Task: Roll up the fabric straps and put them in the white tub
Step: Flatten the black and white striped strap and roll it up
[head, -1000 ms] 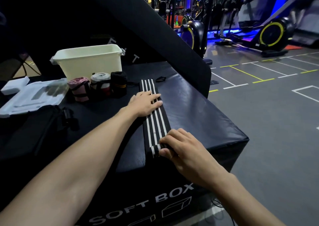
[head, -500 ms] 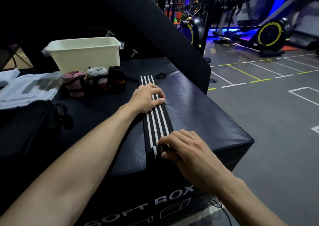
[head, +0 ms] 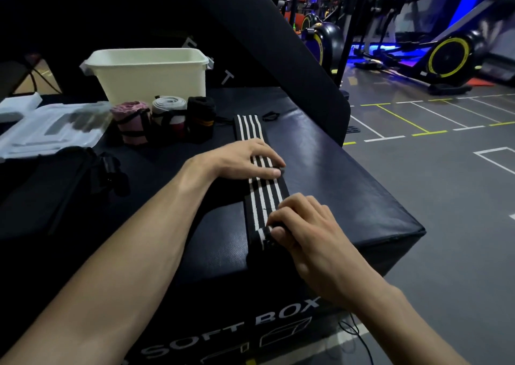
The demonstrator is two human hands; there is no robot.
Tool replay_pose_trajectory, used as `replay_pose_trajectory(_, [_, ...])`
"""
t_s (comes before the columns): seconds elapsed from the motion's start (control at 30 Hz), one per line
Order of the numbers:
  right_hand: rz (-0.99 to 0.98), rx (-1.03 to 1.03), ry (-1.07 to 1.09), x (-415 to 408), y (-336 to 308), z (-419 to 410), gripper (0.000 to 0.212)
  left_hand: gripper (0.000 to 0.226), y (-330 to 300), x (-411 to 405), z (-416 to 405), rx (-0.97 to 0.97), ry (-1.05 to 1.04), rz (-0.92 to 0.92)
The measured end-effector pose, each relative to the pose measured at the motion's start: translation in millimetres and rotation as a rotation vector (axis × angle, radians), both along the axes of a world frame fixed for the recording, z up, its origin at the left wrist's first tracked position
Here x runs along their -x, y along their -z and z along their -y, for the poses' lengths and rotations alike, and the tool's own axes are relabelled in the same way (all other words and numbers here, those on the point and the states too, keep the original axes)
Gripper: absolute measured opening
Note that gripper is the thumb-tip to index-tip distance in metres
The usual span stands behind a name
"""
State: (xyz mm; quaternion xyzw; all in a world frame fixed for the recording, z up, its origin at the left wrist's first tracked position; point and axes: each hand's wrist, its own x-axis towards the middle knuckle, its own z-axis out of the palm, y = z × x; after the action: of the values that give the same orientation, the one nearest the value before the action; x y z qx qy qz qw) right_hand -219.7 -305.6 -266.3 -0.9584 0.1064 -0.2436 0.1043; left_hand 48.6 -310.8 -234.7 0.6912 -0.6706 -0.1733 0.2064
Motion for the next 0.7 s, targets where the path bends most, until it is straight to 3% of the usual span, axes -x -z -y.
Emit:
replay_pose_trajectory(0.3, [0.061, 0.038, 0.027, -10.0, 0.9, 3.0, 0.03, 0.015, 3.3, 11.6, 0.0, -0.045, 0.014, 0.021])
replay_pose_trajectory(0.5, [0.066, -0.095, 0.006, -15.4, -1.4, 9.1, 0.033, 0.003, 8.6, 18.4, 1.4, 0.019, -0.054, 0.008])
replay_pose_trajectory(0.7, [0.004, -0.051, 0.126, -20.8, -4.8, 2.6, 0.038, 0.009, 9.6, 21.0, -0.2, 0.055, -0.076, -0.016])
